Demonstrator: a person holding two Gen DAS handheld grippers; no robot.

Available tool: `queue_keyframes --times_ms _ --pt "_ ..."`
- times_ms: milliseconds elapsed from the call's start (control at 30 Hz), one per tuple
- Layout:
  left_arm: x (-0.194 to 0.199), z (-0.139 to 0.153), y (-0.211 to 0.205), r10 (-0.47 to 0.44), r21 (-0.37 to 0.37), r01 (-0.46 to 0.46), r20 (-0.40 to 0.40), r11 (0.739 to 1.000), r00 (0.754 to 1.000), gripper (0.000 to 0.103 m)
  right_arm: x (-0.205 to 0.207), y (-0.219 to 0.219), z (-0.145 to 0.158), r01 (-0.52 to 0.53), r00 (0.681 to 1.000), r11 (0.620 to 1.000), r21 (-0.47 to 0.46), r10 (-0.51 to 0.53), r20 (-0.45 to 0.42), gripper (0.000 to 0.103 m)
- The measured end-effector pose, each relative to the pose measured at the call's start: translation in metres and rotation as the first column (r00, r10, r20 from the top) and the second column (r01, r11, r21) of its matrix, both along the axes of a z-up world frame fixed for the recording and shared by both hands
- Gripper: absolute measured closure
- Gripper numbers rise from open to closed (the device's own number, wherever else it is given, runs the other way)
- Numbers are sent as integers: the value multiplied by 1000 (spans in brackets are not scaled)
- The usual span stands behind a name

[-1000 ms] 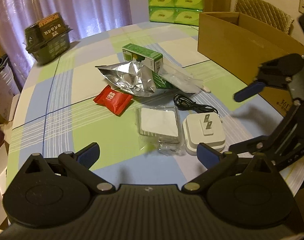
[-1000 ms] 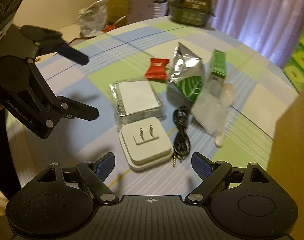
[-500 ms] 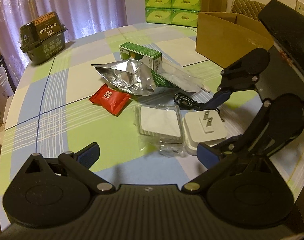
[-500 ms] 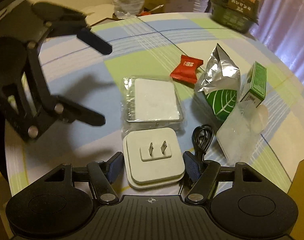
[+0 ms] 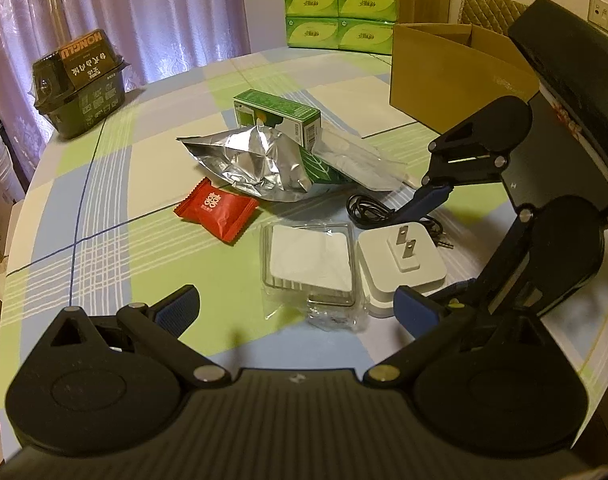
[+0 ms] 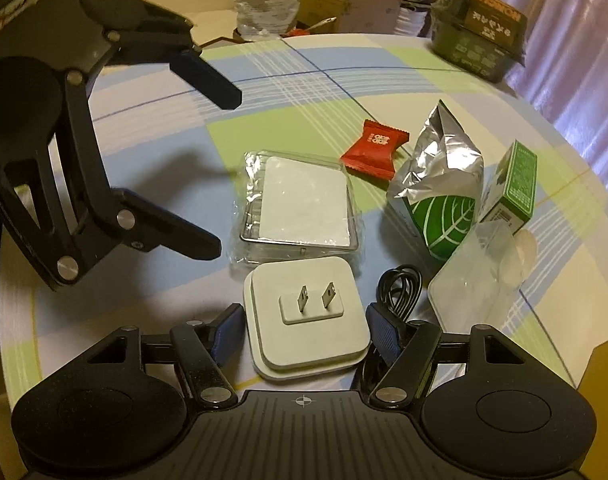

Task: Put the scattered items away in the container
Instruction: 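Grasp the white plug charger with the right tool while the left tool grasps the wrapped pad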

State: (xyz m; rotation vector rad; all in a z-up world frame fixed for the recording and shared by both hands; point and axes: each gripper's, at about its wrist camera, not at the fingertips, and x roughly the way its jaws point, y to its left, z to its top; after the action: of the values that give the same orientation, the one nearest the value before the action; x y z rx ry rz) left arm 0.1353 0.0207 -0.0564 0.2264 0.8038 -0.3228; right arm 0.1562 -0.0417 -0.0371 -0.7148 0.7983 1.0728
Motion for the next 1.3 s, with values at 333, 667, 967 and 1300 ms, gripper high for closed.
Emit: queue_keyframes --times_ms 333,667,967,1300 --pt "7 -5 -4 -4 8 4 -5 1000 1000 2 7 -5 -2 86 995 996 30 -84 -60 33" --pt "22 -15 -24 -50 93 49 10 994 999 9 -19 -54 10 356 927 934 21 -350 -132 34" --pt "44 -32 -33 21 95 -15 -59 995 998 46 -33 -75 16 443 888 896 41 -432 -158 34" --pt "0 -19 -31 45 61 -39 -104 997 994 50 -46 -93 22 552 827 830 81 -533 -177 34"
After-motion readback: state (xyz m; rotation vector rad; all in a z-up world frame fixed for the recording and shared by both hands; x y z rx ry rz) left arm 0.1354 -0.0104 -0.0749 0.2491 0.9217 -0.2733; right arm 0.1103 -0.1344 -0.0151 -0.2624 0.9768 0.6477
